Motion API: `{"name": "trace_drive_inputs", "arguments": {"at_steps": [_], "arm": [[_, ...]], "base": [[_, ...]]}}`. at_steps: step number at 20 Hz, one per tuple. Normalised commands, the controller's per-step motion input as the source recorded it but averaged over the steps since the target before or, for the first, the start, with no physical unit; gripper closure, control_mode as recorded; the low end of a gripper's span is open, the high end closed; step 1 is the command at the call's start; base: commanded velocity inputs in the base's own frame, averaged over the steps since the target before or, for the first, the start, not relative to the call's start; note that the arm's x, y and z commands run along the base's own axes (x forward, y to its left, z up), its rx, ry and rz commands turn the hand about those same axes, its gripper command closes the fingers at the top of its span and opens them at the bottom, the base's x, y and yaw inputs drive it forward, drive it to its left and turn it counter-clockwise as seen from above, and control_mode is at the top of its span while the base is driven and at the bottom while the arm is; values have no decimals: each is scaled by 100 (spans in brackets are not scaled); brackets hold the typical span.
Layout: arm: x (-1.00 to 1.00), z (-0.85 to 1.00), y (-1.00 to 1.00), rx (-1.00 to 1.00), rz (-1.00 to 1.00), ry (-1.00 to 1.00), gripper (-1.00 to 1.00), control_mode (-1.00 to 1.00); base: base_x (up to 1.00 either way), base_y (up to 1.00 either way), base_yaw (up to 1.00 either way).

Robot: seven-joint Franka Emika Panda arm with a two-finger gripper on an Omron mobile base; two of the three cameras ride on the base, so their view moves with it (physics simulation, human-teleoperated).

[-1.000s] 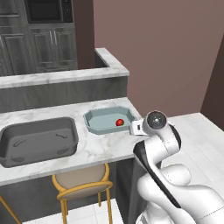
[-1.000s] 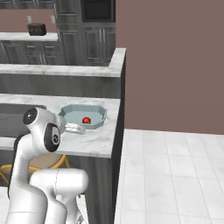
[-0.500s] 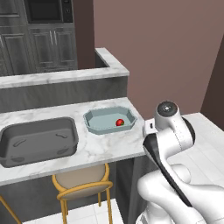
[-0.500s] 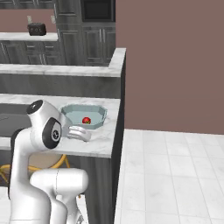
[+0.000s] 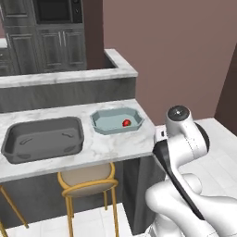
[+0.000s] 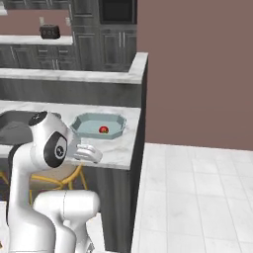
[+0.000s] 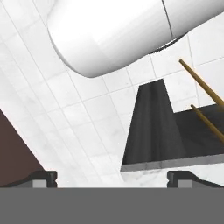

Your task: Place the cold items (lime and tomato) from the fridge in one tupperware on the dining counter. Place the warm items (hot dog and kebab skewer) in the stove area in another tupperware.

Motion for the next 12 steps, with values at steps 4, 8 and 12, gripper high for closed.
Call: {"name": "trace_drive_inputs", "arguments": {"at_steps": [4, 8, 12], "arm": [[0, 0, 0, 0, 0, 0, -100, 100], [0, 0, 0, 0, 0, 0, -100, 100], [0, 0, 0, 0, 0, 0, -100, 100]], "base": [[-85, -6, 29], [-52, 0, 40], [-10, 47, 43]]}}
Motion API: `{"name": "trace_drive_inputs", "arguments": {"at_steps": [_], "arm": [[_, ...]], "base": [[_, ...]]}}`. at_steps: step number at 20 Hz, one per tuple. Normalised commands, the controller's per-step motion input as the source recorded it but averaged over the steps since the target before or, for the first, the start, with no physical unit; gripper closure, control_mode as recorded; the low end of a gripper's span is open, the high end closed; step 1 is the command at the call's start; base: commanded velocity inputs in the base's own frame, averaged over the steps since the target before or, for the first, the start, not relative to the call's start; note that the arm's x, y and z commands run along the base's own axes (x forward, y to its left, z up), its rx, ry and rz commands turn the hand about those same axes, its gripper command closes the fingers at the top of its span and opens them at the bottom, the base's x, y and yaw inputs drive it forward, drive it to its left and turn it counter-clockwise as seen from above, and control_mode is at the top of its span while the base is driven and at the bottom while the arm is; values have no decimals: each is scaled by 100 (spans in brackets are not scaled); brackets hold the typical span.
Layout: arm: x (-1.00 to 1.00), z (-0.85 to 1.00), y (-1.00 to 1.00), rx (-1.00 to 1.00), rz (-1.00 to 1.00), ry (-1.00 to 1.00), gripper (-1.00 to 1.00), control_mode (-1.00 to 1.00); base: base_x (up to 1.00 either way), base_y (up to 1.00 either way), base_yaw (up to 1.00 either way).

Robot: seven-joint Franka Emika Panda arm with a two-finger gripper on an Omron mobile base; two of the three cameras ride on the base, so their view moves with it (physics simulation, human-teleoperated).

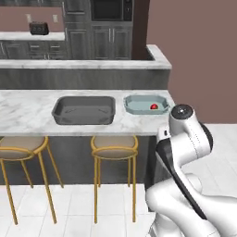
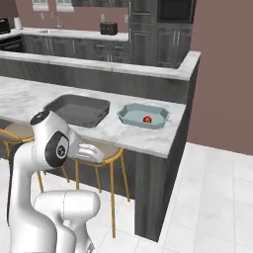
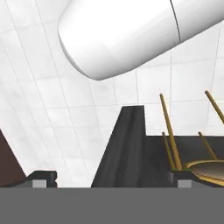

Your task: Place the cold items (lime and tomato) from the fridge in one tupperware on the dining counter. Place the warm items (hot dog and kebab skewer) in the stove area in another tupperware.

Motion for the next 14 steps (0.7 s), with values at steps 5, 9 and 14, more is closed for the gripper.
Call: {"name": "trace_drive_inputs", "arguments": {"at_steps": [5, 9, 14], "arm": [[0, 0, 0, 0, 0, 0, -100, 100], [0, 0, 0, 0, 0, 0, -100, 100], [0, 0, 0, 0, 0, 0, -100, 100]], "base": [[0, 97, 37], [0, 96, 41], [0, 65, 35]]}}
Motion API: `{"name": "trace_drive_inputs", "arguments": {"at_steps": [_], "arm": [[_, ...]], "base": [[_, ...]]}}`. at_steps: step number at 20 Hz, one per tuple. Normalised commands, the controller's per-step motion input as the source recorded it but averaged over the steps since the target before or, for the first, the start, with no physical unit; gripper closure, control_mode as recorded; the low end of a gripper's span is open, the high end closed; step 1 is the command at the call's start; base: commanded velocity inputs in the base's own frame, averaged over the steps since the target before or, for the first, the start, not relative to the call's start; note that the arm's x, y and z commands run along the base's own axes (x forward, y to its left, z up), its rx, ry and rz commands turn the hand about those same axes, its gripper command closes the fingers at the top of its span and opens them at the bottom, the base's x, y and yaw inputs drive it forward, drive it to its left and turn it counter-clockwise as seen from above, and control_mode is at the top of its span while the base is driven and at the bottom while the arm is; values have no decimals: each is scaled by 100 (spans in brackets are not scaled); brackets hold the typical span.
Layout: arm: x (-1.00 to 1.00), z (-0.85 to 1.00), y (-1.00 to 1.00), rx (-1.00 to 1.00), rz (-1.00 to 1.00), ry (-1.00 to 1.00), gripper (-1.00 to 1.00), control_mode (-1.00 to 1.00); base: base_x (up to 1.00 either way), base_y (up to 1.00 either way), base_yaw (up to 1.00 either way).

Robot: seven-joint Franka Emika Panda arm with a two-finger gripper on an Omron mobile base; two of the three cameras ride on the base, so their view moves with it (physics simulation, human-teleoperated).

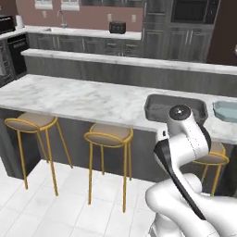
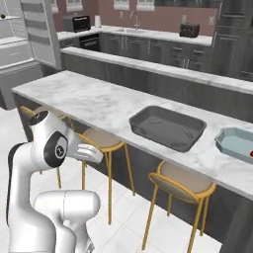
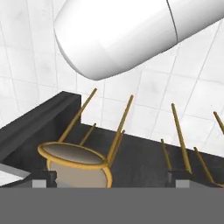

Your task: Place the cold items (lime and tomato) from the fridge in one tupperware on the dining counter. Place the warm items (hot dog and kebab skewer) in the stove area in another tupperware.

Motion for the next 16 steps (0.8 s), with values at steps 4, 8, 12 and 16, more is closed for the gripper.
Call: {"name": "trace_drive_inputs", "arguments": {"at_steps": [4, 8, 12, 16], "arm": [[0, 0, 0, 0, 0, 0, -100, 100], [0, 0, 0, 0, 0, 0, -100, 100], [0, 0, 0, 0, 0, 0, -100, 100], [0, 0, 0, 0, 0, 0, -100, 100]], "base": [[16, 62, 26], [42, 77, 15], [57, 97, 5], [38, 98, -1]]}}
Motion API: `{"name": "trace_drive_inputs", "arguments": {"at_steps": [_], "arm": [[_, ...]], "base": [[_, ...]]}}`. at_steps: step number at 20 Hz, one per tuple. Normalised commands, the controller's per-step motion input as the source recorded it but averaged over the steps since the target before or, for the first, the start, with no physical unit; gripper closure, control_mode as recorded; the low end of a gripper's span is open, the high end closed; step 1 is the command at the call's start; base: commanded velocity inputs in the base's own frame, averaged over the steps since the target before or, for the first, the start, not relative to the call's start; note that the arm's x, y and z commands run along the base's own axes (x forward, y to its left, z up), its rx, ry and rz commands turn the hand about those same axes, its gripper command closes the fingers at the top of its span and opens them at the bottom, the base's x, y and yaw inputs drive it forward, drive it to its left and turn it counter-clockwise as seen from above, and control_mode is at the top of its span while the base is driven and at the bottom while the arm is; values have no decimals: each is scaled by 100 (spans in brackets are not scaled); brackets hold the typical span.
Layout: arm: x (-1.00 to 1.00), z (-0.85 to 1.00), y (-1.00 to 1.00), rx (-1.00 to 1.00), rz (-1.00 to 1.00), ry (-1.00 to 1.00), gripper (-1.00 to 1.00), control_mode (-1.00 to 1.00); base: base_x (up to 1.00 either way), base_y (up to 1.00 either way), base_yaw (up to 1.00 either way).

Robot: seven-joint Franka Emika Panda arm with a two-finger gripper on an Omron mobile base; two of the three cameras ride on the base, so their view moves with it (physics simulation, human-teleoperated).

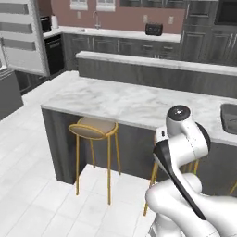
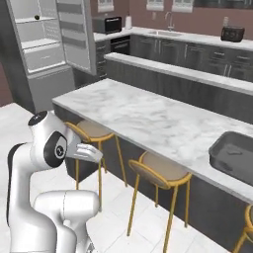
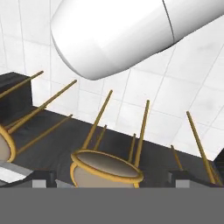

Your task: Place the cold items (lime and tomato) from the fridge in one tupperware on the dining counter. Place the warm items (hot dog and kebab skewer) in the stove area in another tupperware.

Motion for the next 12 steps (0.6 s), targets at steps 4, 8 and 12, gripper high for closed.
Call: {"name": "trace_drive_inputs", "arguments": {"at_steps": [4, 8, 12], "arm": [[0, 0, 0, 0, 0, 0, -100, 100], [0, 0, 0, 0, 0, 0, -100, 100], [0, 0, 0, 0, 0, 0, -100, 100]], "base": [[36, 100, -5], [45, 100, -10], [52, 100, -10]]}}
